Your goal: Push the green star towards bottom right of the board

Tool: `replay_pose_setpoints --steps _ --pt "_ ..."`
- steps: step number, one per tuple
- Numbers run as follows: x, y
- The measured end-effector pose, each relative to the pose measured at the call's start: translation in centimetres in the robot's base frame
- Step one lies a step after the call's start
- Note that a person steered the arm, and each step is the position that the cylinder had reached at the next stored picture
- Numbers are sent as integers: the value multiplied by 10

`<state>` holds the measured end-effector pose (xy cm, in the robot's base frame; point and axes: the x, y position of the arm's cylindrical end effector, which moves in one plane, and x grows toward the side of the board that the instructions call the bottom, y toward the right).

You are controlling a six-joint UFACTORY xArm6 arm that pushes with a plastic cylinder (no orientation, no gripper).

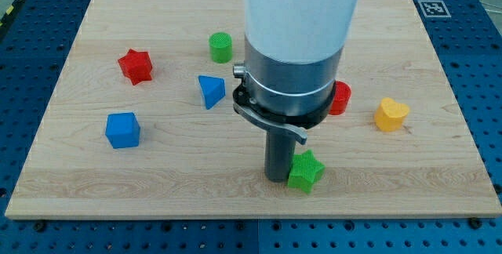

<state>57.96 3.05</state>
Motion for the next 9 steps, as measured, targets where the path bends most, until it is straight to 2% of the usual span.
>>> replay_pose_setpoints --steps 6,9 --pt "3 48" --pt "3 52"
